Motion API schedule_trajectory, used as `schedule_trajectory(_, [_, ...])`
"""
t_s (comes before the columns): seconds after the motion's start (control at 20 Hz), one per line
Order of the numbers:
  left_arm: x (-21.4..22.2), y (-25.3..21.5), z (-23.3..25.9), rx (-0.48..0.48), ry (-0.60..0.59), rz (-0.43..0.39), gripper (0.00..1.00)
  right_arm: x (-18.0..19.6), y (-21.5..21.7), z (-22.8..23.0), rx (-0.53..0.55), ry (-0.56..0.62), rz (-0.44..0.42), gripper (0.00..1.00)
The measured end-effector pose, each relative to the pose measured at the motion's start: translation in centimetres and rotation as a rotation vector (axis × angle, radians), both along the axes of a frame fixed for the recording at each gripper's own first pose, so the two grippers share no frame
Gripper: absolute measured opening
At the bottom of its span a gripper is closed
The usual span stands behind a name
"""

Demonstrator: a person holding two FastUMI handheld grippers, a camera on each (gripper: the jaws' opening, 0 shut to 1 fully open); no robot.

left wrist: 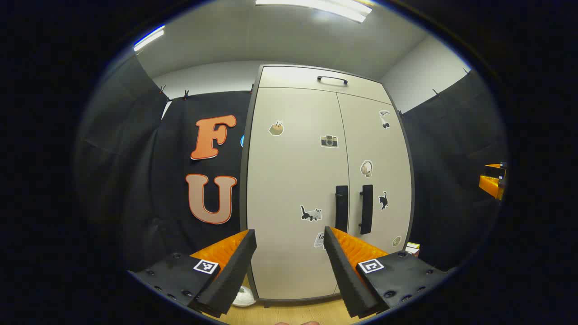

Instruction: Open the right door of the double-door shoe cabinet with the right hand, and open the left door with the left hand.

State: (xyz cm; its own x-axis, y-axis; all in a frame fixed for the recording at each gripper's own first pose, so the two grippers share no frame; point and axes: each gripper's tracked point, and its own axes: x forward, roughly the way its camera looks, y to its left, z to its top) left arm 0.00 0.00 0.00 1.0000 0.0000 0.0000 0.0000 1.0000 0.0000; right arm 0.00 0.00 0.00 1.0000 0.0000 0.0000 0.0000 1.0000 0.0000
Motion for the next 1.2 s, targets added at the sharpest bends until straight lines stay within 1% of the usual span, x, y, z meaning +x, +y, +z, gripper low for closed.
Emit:
schedule_trajectory(0.25, [-0.2,-0.3,0.3,0.004,-0.005,-0.011,0.96,-0.1,0.8,-0.1,-0.009,0.017,0.012,0.89])
schedule_trajectory(0.5, [-0.2,-0.8,-0.1,-0.003,0.003,-0.02,0.96,-0.3,0.6,-0.2,0.011,0.021,0.011,0.89])
schedule_trajectory(0.65, [-0.3,-1.0,-0.1,0.008,0.002,-0.022,0.96,-0.3,0.7,-0.5,-0.001,0.021,0.014,0.89])
schedule_trajectory(0.7, [-0.3,-1.0,-0.2,0.016,0.004,-0.023,0.98,-0.3,0.9,-0.8,0.003,0.027,0.02,0.89])
schedule_trajectory(0.8, [-0.5,-1.2,-0.2,0.024,0.004,-0.025,0.96,-0.2,1.4,-1.0,0.011,0.034,0.033,0.89])
schedule_trajectory(1.2, [-1.0,-1.9,-0.6,0.038,0.007,-0.05,0.96,0.2,1.4,-1.2,0.015,0.032,0.031,0.9])
